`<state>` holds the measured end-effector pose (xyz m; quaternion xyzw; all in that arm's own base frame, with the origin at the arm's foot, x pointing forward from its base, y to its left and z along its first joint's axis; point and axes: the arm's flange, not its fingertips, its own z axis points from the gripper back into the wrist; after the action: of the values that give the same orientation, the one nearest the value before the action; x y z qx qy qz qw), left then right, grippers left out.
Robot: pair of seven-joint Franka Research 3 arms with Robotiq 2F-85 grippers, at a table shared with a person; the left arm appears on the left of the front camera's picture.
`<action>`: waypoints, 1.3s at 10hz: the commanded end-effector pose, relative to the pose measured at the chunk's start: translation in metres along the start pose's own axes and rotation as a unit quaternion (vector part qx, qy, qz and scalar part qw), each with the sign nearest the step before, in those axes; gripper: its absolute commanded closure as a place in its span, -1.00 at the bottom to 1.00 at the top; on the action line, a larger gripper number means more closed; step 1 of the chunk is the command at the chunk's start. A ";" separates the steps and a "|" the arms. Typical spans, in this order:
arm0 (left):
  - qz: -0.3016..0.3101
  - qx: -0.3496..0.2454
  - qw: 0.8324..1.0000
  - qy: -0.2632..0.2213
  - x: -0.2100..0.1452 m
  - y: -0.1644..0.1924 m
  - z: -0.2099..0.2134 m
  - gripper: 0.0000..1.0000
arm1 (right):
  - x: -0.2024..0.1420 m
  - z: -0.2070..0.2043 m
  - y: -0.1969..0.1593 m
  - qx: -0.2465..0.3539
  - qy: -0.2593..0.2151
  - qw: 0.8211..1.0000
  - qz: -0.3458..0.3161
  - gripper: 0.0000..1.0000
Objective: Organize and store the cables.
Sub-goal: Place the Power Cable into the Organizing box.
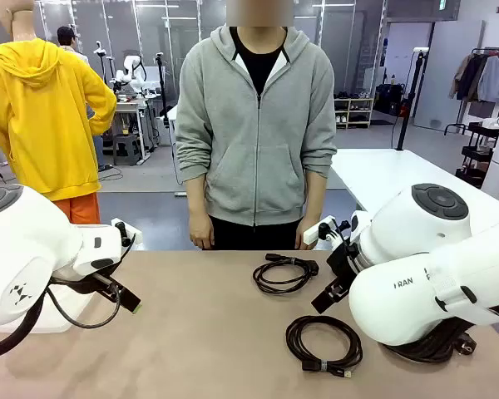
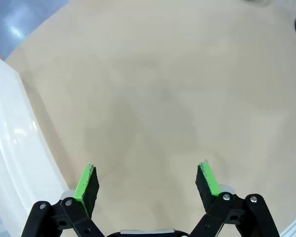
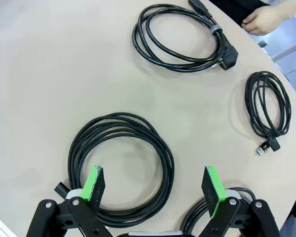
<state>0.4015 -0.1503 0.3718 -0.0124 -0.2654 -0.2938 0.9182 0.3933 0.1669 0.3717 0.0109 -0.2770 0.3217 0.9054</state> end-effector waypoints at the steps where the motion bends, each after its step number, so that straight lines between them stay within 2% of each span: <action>1: 0.000 0.000 1.000 0.000 0.000 0.000 0.000 -1.00 | 0.000 0.000 0.000 0.000 0.000 1.000 0.000 -1.00; 10: -0.001 0.000 1.000 0.000 0.000 -0.001 0.000 -1.00 | 0.000 0.000 0.000 0.000 0.000 1.000 0.000 -1.00; 11: -0.034 0.024 0.999 -0.008 0.016 0.009 0.022 -1.00 | 0.000 0.000 0.000 0.000 0.000 1.000 0.001 -1.00; 12: -0.041 0.003 0.999 -0.004 0.025 0.022 0.044 -1.00 | -0.002 0.022 -0.017 0.015 -0.007 1.000 0.006 -1.00; 13: -0.048 -0.045 0.998 -0.006 0.027 0.036 0.067 -1.00 | -0.006 0.044 -0.031 0.063 -0.021 0.998 0.012 -1.00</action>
<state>0.4083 -0.1435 0.4181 -0.0114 -0.2787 -0.3224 0.9046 0.3923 0.1591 0.3874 0.0267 -0.2818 0.3250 0.9024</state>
